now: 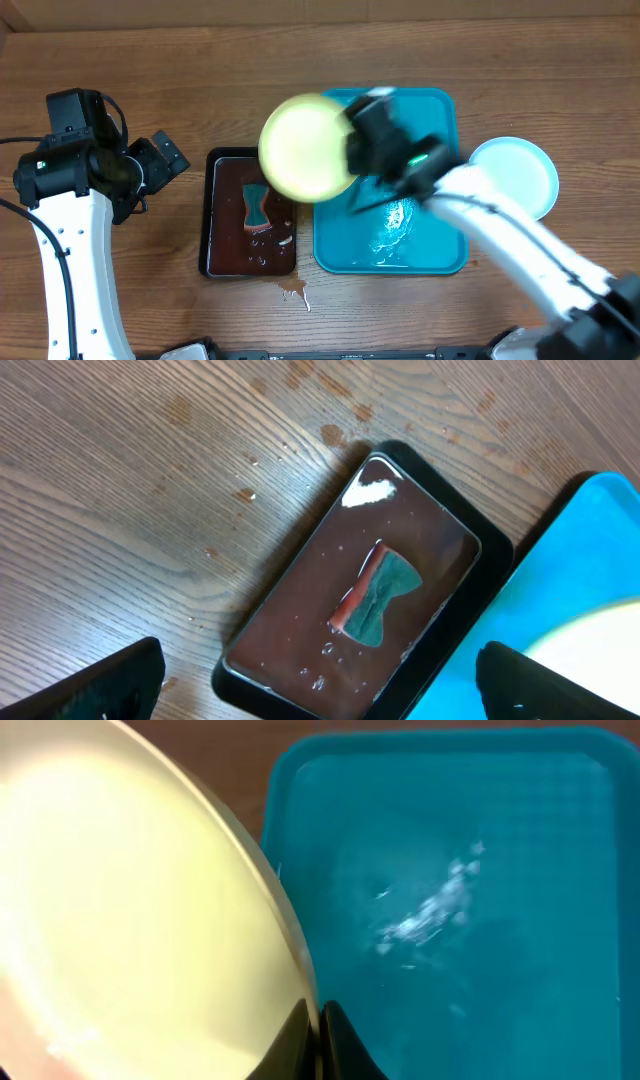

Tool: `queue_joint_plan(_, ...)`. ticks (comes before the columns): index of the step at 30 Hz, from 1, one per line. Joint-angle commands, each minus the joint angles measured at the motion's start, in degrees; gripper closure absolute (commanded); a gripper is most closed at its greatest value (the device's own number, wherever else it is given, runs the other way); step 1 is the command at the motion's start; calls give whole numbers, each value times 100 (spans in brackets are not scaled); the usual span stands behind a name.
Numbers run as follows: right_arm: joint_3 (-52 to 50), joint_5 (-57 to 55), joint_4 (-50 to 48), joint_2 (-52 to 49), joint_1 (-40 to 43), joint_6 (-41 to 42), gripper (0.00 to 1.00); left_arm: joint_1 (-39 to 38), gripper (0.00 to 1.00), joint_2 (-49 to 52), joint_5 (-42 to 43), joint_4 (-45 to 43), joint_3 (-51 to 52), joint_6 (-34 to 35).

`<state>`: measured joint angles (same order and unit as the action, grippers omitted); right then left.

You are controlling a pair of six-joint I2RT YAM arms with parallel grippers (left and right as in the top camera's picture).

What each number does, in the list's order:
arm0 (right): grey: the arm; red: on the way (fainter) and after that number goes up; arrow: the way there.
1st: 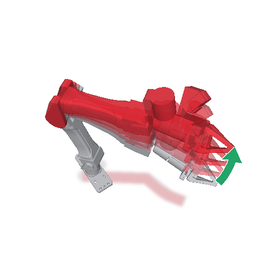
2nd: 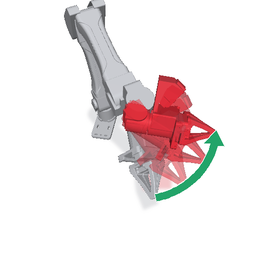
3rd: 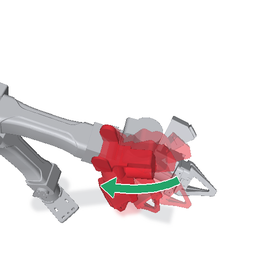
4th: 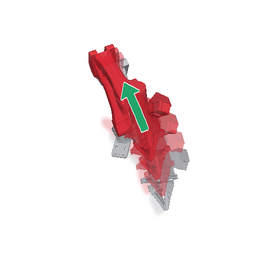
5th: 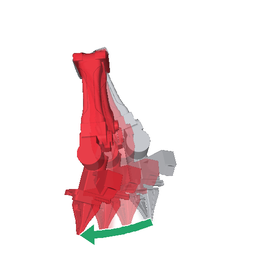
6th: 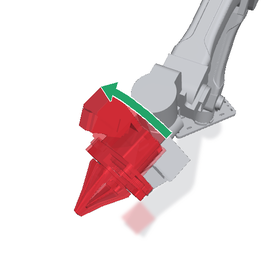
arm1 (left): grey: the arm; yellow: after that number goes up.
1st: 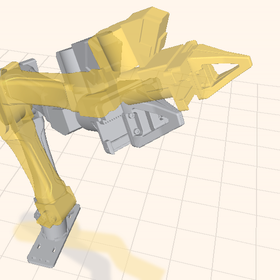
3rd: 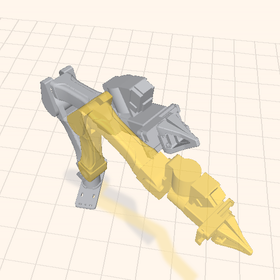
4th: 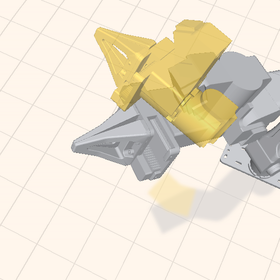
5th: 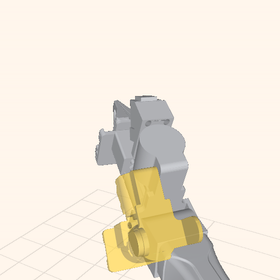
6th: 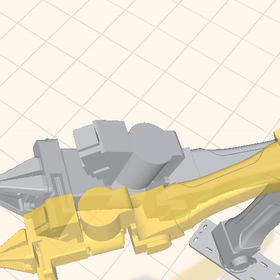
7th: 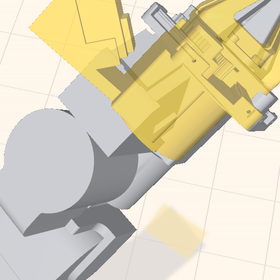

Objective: Clean dirty plates on tray and stack at the side
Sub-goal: 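Carry the yellow plate right over the teal tray to the plate stack, then lower the yellow plate onto the stack and open the right gripper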

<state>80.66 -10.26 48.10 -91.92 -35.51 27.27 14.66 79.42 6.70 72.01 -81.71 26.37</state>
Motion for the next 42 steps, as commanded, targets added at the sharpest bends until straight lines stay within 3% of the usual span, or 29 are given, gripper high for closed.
queue_joint_plan(1, 321, 1379, 267, 772, 1451, 284, 96, -4, 0, -4, 39, -4, -15, -66)
queue_joint_plan(12, -426, 1357, 1696, 326, 5265, 254, 96, -4, 0, -4, 39, -4, -15, -66)
queue_joint_plan(17, -1443, 1399, 1156, 205, 5995, 256, 96, -4, 0, -4, 39, -4, -15, -66)
queue_joint_plan(22, -2170, 1550, 579, 208, 6194, 256, 96, -4, 0, -4, 39, -4, -15, -66)
queue_joint_plan(23, -2190, 1552, 494, 208, 6194, 251, 93, -4, 0, -4, 39, -4, -15, -63)
queue_joint_plan(25, -2107, 1676, 479, 225, 6192, -13, 67, -4, 0, -4, 39, -4, -15, -66)
queue_joint_plan(27, -1926, 1869, 605, 284, 6186, -160, 55, -4, 0, -4, 39, -4, -15, -66)
queue_joint_plan(33, -1106, 2262, 1296, 1119, 5919, -697, 50, -7, 0, -4, 39, -4, -15, -66)
queue_joint_plan(40, -514, 3641, 1661, 2785, 4793, -2013, 47, -4, 0, -4, 39, -7, -15, -66)
queue_joint_plan(41, -516, 3652, 1659, 2990, 4627, -2009, 42, -4, 0, -4, 39, -4, -15, -66)
queue_joint_plan(42, -516, 3648, 1659, 3185, 4448, -2009, 0, -4, 0, -4, 39, -4, -15, -66)
